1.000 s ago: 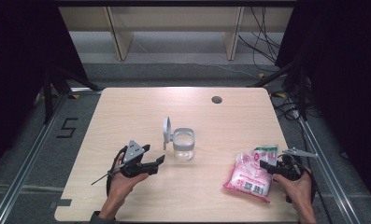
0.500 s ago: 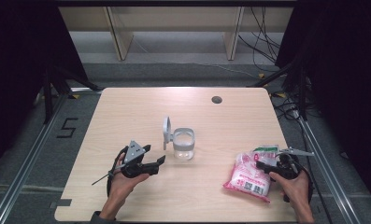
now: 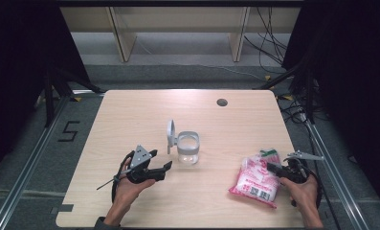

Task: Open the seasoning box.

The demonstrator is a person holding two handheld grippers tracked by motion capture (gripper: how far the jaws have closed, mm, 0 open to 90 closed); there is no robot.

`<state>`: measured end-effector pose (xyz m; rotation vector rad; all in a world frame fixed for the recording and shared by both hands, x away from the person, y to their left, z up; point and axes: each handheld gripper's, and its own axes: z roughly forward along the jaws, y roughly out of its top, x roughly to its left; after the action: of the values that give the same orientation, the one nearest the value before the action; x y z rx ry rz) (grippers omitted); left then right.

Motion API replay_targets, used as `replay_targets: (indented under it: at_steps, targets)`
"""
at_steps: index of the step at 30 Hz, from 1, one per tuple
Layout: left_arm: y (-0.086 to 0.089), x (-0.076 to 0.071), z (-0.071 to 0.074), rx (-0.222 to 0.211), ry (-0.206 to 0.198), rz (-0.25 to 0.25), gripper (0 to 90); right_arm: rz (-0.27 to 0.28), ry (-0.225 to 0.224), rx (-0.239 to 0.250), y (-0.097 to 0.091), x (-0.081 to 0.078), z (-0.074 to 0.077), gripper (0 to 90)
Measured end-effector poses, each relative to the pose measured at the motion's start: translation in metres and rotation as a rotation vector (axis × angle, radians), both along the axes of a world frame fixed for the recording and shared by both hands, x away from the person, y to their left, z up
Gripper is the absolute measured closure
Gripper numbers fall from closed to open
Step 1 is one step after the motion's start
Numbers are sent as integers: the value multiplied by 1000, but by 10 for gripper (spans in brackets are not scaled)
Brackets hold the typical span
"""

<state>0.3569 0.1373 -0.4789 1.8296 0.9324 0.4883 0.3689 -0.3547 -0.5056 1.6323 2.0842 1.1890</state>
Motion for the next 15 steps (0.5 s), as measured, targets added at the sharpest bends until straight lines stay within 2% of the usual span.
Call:
replay_targets:
  at_steps: [1, 2, 3, 5, 6, 7, 9, 10, 11, 12, 13, 14, 15]
  targets:
    - [0, 0, 0, 0, -2, -1, 278, 5, -13, -2, 1, 0, 0, 886]
    - [-1, 0, 0, -2, -2, 0, 278, 36, -35, -24, -1, 1, 1, 886]
    - [-1, 0, 0, -2, -2, -6, 278, 29, -16, -11, 2, -2, 3, 887]
    - [-2, 0, -1, -7, 2, -12, 280, 44, -48, -31, 1, -1, 5, 888]
    - [-2, -1, -1, -6, 4, -11, 281, 35, -50, -30, 3, -3, 7, 891]
    - [-2, -1, -1, -6, 4, -11, 281, 59, -85, -54, 2, -3, 10, 900]
    - [-3, -1, -1, 0, 3, -13, 281, 74, -130, -60, 6, -7, 19, 900]
    - [-4, -1, -2, 3, 1, -22, 281, 79, -139, -58, 8, -10, 24, 900]
    - [-5, -2, -2, 1, 6, -19, 281, 59, -126, -42, 13, -14, 28, 900]
    - [-6, -2, -3, -5, 7, -21, 281, 89, -178, -73, 12, -13, 29, 900]
    - [-7, -3, -3, 5, 10, -23, 281, 61, -153, -40, 17, -18, 33, 900]
    - [-8, -3, -3, 2, 8, -22, 281, 93, -200, -61, 15, -17, 35, 900]
    - [-8, -3, -4, 5, 8, -31, 281, 103, -218, -59, 16, -18, 37, 900]
